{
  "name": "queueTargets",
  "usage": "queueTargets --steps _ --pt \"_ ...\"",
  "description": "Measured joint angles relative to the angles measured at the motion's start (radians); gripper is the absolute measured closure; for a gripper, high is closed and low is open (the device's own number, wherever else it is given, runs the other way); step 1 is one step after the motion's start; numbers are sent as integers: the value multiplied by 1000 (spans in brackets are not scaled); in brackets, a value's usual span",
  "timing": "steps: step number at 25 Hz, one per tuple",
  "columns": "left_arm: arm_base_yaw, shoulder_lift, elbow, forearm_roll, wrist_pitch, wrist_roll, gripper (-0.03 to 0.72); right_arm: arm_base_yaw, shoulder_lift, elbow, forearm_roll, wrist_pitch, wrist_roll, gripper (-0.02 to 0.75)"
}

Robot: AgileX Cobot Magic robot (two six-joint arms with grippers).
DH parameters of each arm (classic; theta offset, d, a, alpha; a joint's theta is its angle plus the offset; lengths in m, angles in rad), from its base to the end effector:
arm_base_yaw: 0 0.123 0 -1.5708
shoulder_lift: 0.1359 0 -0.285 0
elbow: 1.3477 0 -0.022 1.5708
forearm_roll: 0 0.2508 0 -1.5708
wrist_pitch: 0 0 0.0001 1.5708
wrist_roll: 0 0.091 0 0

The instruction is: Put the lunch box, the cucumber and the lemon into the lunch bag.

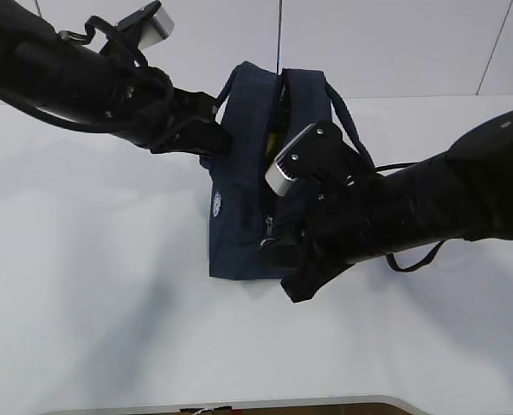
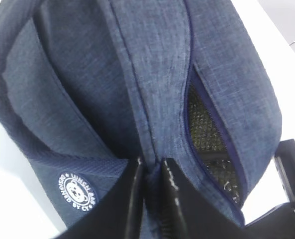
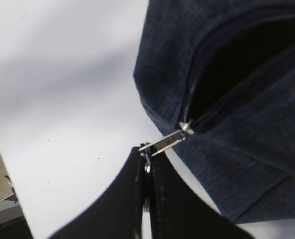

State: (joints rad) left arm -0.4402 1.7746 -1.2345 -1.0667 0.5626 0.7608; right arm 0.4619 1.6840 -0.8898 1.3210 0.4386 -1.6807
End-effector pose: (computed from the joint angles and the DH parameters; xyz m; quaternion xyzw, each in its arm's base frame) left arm 0.3338 -0.2043 0.2470 0.1880 0.8750 -0.3362 0.2934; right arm 0.2801 0.1814 0.1923 -0.4439 0.7981 0.2096 0.3495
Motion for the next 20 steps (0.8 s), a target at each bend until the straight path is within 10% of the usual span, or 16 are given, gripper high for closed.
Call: queueTargets --steps 20 --pt "0 -2 0 0 10 0 374 0 -42 0 -232 29 408 733"
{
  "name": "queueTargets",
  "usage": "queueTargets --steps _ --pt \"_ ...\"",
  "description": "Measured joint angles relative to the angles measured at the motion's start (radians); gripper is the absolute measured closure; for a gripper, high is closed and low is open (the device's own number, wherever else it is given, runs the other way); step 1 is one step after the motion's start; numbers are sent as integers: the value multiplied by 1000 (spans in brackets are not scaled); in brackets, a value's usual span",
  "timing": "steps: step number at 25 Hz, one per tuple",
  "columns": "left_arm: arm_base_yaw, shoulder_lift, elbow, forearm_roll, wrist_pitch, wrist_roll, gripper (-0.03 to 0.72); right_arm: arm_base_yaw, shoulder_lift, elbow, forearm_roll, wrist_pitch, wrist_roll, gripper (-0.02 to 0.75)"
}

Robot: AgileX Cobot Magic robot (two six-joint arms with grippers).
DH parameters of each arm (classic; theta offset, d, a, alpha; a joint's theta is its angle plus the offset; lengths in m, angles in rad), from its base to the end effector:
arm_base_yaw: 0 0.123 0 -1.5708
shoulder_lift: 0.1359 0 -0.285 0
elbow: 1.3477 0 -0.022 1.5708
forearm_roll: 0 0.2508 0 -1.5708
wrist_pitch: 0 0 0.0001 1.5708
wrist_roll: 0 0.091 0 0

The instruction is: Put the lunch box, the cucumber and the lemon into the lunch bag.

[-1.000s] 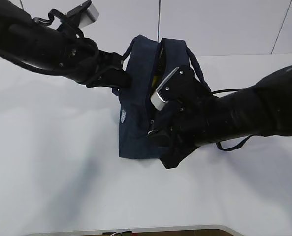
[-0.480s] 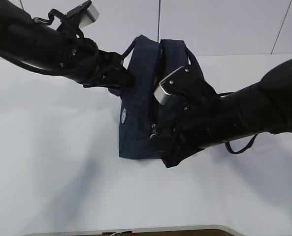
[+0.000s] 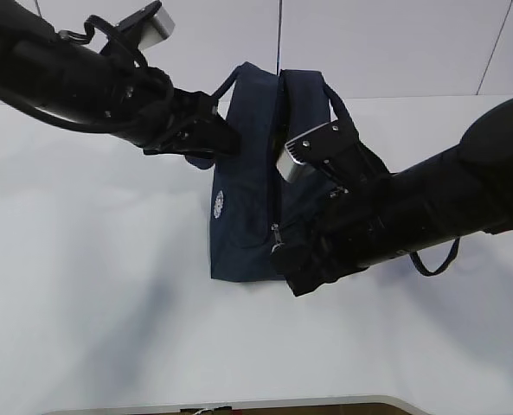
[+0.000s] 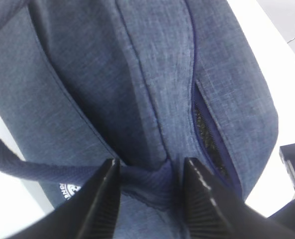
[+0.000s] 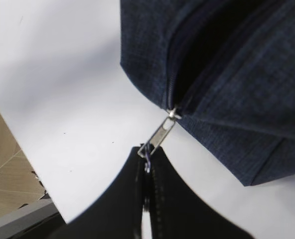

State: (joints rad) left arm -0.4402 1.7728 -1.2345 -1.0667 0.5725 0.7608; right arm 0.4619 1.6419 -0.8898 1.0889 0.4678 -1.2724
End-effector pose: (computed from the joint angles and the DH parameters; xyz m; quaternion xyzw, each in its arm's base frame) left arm 0.3327 -0.2045 0.2476 0.1904 0.8745 -0.3386 0.2904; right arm 0.2717 0.1760 0.1994 -0.3775 0.8456 0.2285 0.3003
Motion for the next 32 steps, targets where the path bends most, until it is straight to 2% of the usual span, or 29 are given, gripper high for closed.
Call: queueTargets --steps 5,8,14,21,27,32 --pt "0 -11 0 0 16 0 277 0 -21 0 -13 18 14 733" --pt "0 -22 0 1 39 19 252 0 -23 0 -20 18 14 733" --pt "20 -108 0 2 59 43 245 0 -23 0 -22 22 31 733" --pt "25 -150 2 19 114 124 244 0 -23 0 -24 32 40 733" --pt "25 -150 59 22 134 174 244 0 -23 0 -24 33 45 733" --pt "25 -153 121 -56 136 285 244 0 -23 0 -24 34 52 733"
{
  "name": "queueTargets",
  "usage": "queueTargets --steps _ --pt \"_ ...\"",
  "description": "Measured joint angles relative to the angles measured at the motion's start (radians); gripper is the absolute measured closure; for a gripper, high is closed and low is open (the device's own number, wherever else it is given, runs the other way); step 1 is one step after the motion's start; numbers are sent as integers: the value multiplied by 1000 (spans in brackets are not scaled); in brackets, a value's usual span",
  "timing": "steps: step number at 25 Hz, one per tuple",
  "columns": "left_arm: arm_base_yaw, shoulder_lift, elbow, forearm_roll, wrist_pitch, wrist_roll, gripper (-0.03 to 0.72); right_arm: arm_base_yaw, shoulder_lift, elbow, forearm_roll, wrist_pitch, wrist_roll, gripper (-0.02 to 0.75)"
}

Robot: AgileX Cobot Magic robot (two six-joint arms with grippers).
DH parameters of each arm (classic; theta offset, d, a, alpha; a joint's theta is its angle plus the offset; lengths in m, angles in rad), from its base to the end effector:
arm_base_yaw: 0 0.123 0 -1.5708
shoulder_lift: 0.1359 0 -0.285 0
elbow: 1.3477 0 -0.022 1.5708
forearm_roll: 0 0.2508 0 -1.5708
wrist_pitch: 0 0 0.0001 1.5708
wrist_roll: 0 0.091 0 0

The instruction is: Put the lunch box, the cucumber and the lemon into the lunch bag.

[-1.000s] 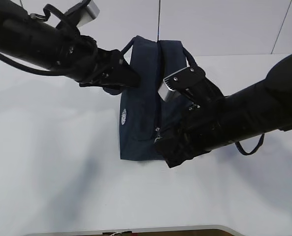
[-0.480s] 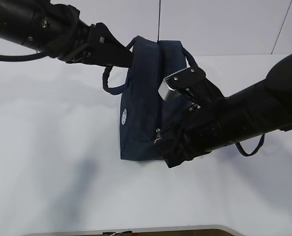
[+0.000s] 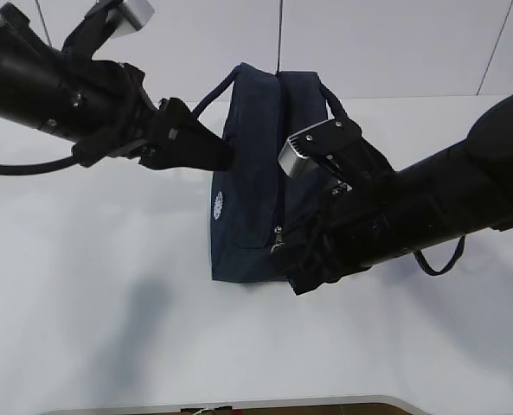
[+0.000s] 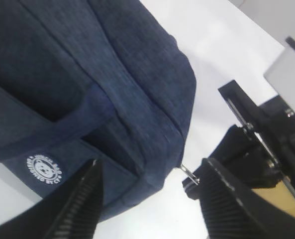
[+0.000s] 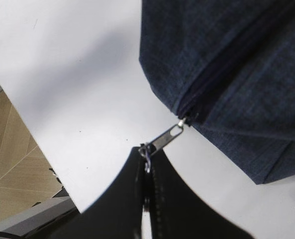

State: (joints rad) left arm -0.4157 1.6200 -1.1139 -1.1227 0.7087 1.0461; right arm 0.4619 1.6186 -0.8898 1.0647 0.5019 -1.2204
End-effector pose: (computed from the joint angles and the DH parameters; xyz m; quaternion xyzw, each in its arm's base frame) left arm 0.2923 -0.1875 0.2697 0.3144 0.8273 -0.3481 0.3092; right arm 0.2670 0.1758 0.2060 -0.3723 0.8468 0.2417 0.2930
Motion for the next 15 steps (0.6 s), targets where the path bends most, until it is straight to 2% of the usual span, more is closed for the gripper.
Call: queueTargets --steps 7,12,15 --pt "-8 -6 80 -56 -22 92 244 0 0 0 0 2 4 733" --pt "-23 2 98 -177 -52 207 243 0 0 0 -2 5 4 733" --pt "-25 25 99 -206 -68 232 243 0 0 0 -2 5 4 733"
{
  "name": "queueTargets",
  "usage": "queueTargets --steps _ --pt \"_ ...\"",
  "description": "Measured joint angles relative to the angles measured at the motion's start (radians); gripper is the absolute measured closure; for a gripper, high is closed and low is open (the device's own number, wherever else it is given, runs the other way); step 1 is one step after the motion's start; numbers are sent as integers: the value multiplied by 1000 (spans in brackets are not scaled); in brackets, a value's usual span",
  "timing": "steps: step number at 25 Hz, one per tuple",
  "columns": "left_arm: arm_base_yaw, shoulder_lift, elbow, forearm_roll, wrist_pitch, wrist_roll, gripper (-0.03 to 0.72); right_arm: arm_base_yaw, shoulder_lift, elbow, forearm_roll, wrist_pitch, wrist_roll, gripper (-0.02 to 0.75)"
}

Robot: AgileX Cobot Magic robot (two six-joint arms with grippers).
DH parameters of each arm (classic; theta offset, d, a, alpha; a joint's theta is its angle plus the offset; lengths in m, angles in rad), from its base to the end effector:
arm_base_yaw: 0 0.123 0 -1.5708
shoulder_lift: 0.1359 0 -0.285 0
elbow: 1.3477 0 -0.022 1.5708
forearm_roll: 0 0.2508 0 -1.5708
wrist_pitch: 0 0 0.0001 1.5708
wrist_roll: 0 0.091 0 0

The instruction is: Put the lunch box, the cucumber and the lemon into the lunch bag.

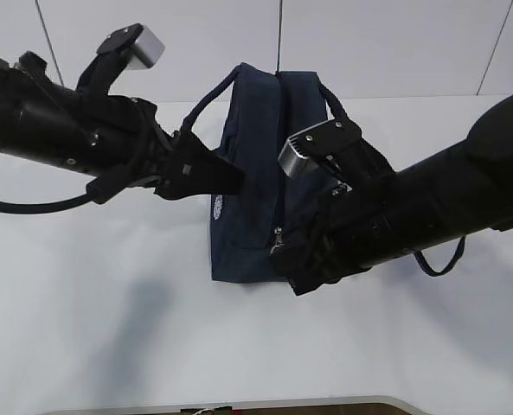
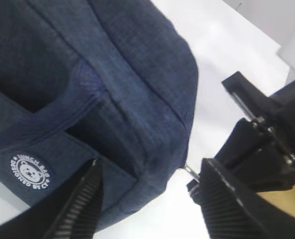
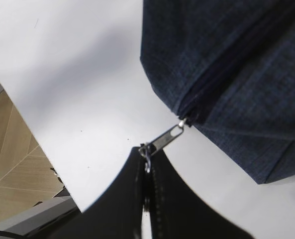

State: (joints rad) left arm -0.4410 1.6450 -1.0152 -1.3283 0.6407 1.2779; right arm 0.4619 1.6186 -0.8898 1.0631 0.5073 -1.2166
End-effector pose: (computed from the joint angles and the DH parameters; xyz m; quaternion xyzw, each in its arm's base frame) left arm 0.2860 -0.1935 0.2422 0.3151 0.8180 -0.3557 0.3241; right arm 0.2665 0.1759 0.2059 -0.3723 0.8471 0.2436 0.2907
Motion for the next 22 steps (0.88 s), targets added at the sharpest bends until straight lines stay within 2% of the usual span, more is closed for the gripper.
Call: queueTargets --steps 6,11,15,18,22 --pt "0 28 0 -20 -10 11 243 0 0 -8 -2 8 0 733" --pt "0 81 0 -99 4 70 243 0 0 -45 -24 48 0 733" --pt "0 90 0 -118 9 90 258 0 0 -55 -42 59 8 733" --pt "0 90 0 -118 9 94 350 0 0 -56 -88 65 47 733" --pt "0 90 0 -118 16 109 603 0 0 -58 -157 65 112 733"
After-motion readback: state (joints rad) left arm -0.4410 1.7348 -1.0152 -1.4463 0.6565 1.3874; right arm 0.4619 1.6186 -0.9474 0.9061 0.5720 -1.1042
